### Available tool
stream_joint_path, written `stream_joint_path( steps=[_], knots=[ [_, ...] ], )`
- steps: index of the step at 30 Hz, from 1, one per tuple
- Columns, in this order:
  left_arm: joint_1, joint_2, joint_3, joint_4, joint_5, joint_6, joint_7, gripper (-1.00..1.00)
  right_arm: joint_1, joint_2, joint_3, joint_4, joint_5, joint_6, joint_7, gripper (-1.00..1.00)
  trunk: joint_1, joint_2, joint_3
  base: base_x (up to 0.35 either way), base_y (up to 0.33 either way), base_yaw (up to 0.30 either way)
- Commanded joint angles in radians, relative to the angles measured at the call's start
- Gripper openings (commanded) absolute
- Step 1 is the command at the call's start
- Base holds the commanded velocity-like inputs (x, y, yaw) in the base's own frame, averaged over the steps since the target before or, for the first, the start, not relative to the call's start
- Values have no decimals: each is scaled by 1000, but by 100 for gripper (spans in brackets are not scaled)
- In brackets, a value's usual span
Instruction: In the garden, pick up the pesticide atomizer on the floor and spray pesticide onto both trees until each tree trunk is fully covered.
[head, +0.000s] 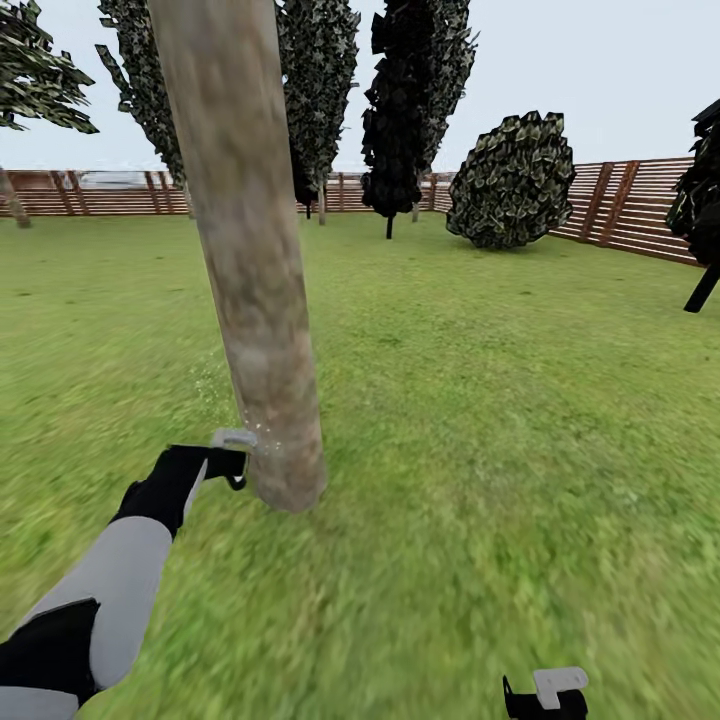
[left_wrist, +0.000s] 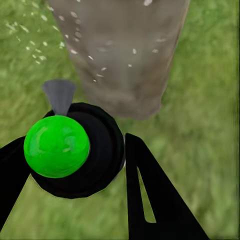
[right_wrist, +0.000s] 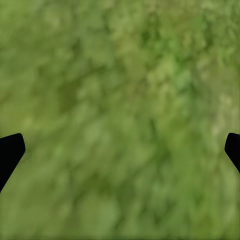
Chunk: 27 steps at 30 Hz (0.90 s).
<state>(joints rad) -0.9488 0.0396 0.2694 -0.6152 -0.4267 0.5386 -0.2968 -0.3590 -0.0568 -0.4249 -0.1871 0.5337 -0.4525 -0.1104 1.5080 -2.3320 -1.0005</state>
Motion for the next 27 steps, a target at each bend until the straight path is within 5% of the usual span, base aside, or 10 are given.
stream_joint_path(
  steps=[1, 4, 6, 8, 10, 13, 16, 20, 22, 27],
  knots=[
    [0, 10, -2, -2, 1, -1, -25, -100, 0, 0, 0, 0, 0, 0, 0, 100, 0, 0, 0, 0, 0, 0],
    [-1, 2, -55, -2, -5, 0, -40, -100, 0, 0, 0, 0, 0, 0, 0, 100, 0, 0, 0, 0, 0, 0],
    [-1, -21, -144, -2, -4, 7, -42, -100, 0, 0, 0, 1, 0, 0, 0, 100, 0, 0, 0, 0, 0, 0],
    [-3, -35, -169, -2, -2, 18, -42, -100, 0, 0, 0, 1, 0, 0, 0, 100, 0, 0, 0, 0, 0, 0],
    [-5, -29, -173, -7, -1, 21, -42, -100, 0, -1, 0, 1, 0, 0, 0, 100, 0, 0, 0, 0, 0, 0],
    [-14, 17, -173, -85, 9, 81, -52, -100, 0, -1, 0, 1, 0, 0, 0, 100, 0, 0, 0, 0, 0, 0],
    [-2, 39, -175, -160, 7, 126, -130, -100, 0, -2, 0, 1, 0, 0, 0, 100, 0, 0, 0, 0, 0, 0],
    [2, 44, -168, -189, 8, 132, -151, -100, 0, -2, 1, 1, 0, 0, 0, 100, 0, 0, 0, 0, 0, 0],
    [-1, 44, -119, -192, 6, 133, -151, -100, 0, -2, 1, 2, 0, 0, 0, 100, 0, 0, 0, 0, -88, 0],
    [-6, 42, -87, -192, 6, 133, -148, -100, 0, -1, 1, 1, 0, 0, 0, 100, 0, 0, 0, 0, -236, 5]
  ],
)
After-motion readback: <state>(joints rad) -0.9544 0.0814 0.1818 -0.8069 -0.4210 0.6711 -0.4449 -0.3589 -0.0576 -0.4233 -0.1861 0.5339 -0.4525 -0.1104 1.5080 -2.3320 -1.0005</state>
